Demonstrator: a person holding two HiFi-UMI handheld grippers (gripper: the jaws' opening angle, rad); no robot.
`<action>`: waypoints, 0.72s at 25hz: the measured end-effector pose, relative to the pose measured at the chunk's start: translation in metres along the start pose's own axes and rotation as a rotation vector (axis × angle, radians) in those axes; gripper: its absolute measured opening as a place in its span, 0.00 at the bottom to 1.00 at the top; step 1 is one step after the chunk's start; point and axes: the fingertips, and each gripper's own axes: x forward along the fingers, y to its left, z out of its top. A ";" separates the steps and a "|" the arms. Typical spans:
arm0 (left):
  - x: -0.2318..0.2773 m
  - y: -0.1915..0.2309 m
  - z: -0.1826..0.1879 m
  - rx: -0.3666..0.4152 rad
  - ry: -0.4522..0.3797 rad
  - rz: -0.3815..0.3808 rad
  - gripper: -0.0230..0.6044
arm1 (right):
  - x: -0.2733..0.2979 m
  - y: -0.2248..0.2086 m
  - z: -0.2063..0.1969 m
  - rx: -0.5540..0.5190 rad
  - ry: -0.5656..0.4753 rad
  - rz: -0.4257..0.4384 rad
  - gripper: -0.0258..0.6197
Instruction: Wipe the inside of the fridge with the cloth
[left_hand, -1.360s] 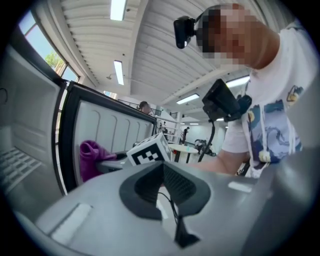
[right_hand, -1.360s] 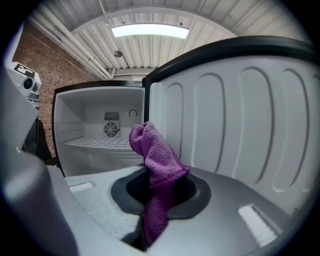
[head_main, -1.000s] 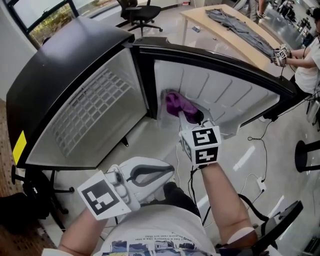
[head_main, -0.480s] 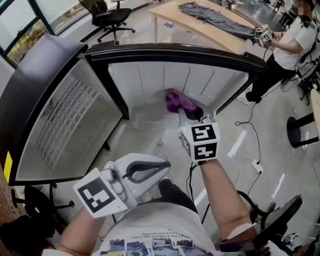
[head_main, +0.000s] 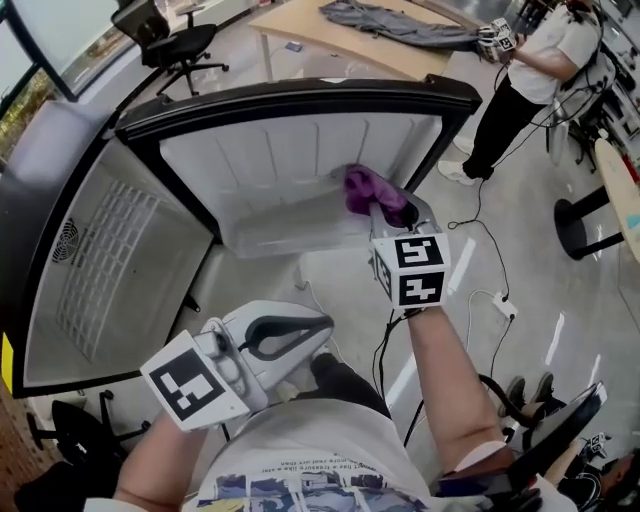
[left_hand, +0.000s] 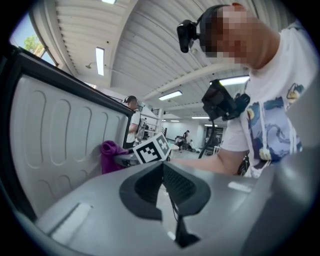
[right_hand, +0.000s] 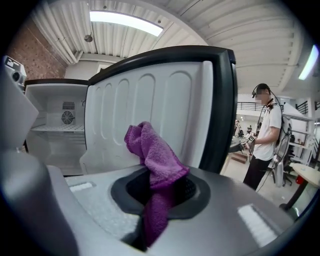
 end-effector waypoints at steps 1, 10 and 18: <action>0.002 -0.001 0.000 0.002 0.002 -0.007 0.05 | -0.003 -0.006 -0.002 0.001 0.002 -0.014 0.13; -0.001 -0.003 -0.002 0.005 0.016 -0.017 0.05 | -0.024 -0.038 -0.015 0.019 0.009 -0.113 0.13; -0.014 -0.003 -0.005 -0.013 0.008 0.013 0.05 | -0.027 0.022 0.007 0.006 -0.064 0.063 0.13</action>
